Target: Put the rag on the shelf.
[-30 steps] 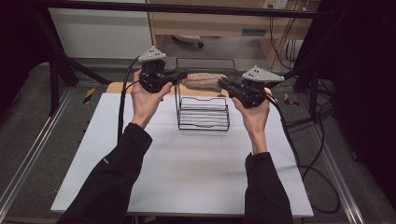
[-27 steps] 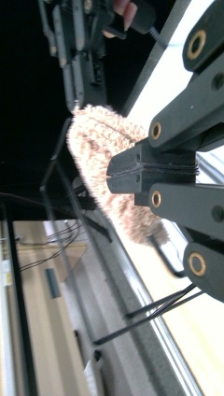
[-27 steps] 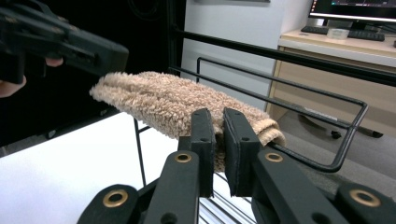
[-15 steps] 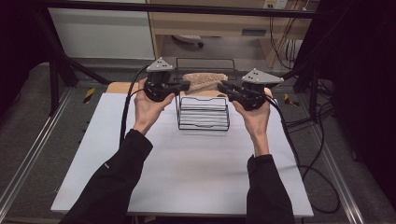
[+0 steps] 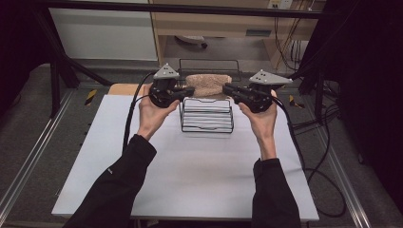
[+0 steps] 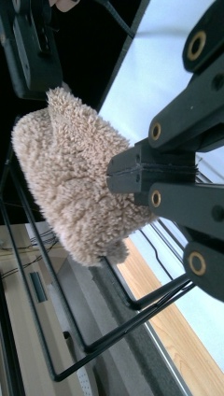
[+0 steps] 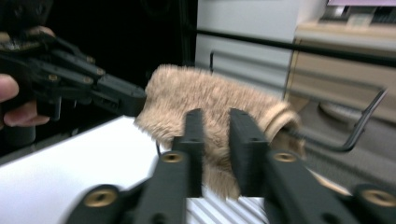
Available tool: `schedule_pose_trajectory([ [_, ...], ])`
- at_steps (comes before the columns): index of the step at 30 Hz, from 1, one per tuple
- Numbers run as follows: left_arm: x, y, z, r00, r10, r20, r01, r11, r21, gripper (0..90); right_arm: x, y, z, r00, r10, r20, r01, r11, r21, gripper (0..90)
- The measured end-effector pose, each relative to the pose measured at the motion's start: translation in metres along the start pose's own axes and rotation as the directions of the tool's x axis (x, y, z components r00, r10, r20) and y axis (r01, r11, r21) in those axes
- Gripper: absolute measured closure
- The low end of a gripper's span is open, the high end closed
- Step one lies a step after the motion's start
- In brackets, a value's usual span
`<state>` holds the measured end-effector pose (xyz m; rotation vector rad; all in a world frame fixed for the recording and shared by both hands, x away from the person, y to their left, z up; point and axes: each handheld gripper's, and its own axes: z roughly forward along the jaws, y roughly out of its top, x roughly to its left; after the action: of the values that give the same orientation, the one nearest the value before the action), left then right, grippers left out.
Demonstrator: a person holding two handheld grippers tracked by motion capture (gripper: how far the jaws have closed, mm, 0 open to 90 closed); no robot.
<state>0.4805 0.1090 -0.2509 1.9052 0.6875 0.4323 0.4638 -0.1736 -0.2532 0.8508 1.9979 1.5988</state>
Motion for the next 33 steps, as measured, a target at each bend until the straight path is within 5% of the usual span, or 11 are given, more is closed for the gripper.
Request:
schedule_pose_trajectory([
  [9, 0.003, -0.008, 0.008, 0.9998, 0.006, -0.02, -0.006, 0.9999, 0.013, 89.8, -0.009, -0.013, 0.01, 0.9985, 0.045, 0.032, -0.047, 0.996, 0.081, 89.9],
  [22, 0.002, -0.011, 0.01, 0.9994, 0.011, -0.033, -0.011, 0.9999, -0.001, 88.1, -0.009, -0.017, 0.014, 0.9985, 0.027, 0.047, -0.03, 0.997, 0.065, 89.1],
  [30, 0.002, -0.012, 0.001, 0.9995, -0.008, -0.032, 0.009, 0.9999, 0.01, 77.0, -0.005, -0.015, 0.0, 0.9991, 0.024, 0.034, -0.026, 0.999, 0.048, 76.6],
  [33, 0.001, -0.016, -0.003, 0.9994, -0.009, -0.034, 0.01, 0.9997, 0.023, 66.9, -0.003, -0.017, -0.007, 0.9989, 0.035, 0.031, -0.037, 0.998, 0.051, 64.5],
])
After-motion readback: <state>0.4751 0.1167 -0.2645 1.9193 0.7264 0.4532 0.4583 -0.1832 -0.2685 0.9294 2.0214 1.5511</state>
